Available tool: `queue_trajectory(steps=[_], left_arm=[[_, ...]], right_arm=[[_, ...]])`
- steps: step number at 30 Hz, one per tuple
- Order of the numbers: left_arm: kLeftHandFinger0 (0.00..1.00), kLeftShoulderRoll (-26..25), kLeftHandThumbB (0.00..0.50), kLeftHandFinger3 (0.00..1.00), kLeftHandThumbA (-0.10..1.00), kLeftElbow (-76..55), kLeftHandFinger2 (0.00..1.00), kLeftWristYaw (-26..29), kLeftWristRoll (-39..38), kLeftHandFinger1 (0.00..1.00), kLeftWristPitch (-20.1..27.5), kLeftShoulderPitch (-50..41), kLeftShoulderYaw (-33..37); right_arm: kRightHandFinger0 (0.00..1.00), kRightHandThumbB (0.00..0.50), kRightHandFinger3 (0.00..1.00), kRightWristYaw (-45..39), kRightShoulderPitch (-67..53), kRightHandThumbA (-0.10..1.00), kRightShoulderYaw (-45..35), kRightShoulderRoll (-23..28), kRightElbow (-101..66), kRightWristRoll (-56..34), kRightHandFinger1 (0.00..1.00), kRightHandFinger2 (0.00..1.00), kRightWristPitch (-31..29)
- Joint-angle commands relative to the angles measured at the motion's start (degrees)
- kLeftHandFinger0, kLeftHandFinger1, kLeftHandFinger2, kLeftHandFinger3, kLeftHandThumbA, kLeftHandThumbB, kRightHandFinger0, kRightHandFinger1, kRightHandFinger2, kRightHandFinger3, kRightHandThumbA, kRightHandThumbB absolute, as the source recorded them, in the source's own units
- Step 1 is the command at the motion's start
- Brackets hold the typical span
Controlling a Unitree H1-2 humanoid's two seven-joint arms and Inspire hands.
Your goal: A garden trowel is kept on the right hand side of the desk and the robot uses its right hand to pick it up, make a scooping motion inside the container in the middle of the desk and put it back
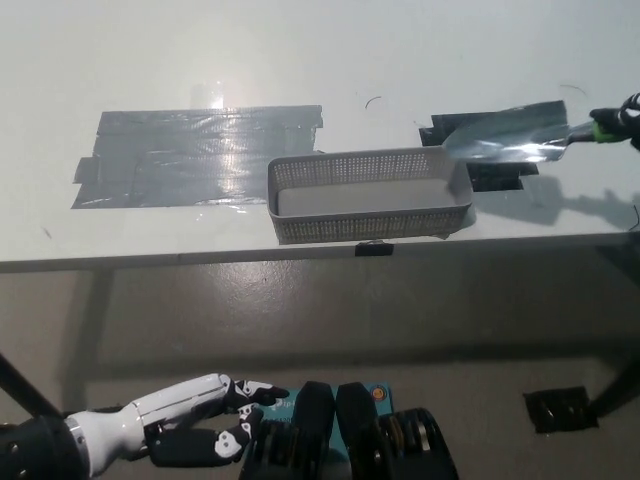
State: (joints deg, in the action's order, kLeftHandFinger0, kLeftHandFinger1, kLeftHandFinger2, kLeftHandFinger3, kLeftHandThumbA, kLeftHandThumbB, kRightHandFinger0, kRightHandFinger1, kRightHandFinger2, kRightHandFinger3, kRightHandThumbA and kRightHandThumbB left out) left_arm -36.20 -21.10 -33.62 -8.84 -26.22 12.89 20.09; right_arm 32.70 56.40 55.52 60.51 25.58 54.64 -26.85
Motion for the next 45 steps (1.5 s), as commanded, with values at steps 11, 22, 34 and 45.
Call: queue_trajectory(steps=[11, 22, 34, 45], left_arm=[[1.0, -2.0, 0.5, 1.0, 1.0, -0.6, 1.0, -0.1, -1.5, 1.0, -0.7, 2.1, -0.1], [1.0, -1.9, 0.5, 1.0, 1.0, -0.9, 1.0, -0.1, -1.7, 1.0, -0.7, 2.6, 0.6], [1.0, -3.0, 0.5, 1.0, 1.0, -1.3, 1.0, -0.2, -2.6, 1.0, -0.7, 3.7, 1.1], [1.0, -3.2, 0.5, 1.0, 1.0, -1.3, 1.0, 0.5, -3.4, 1.0, -0.7, 4.5, 1.3]], right_arm=[[0.0, 0.057, 0.06, 6.3, 6.5, -0.1, 4.5, 1.7, -1.4, 0.8, 0.0, 0.17, -0.1], [0.0, 0.131, 0.29, -14.0, 0.4, -0.1, -11.0, 0.2, -4.6, 5.4, 0.0, 0.05, 0.7], [0.0, 0.168, 0.23, -13.9, 2.7, -0.1, -9.7, -3.4, -5.7, 7.5, 0.0, 0.34, -0.1], [0.0, 0.213, 0.22, -11.8, 2.4, -0.1, -8.7, -2.8, -2.8, 12.4, 0.0, 0.2, -0.1]])
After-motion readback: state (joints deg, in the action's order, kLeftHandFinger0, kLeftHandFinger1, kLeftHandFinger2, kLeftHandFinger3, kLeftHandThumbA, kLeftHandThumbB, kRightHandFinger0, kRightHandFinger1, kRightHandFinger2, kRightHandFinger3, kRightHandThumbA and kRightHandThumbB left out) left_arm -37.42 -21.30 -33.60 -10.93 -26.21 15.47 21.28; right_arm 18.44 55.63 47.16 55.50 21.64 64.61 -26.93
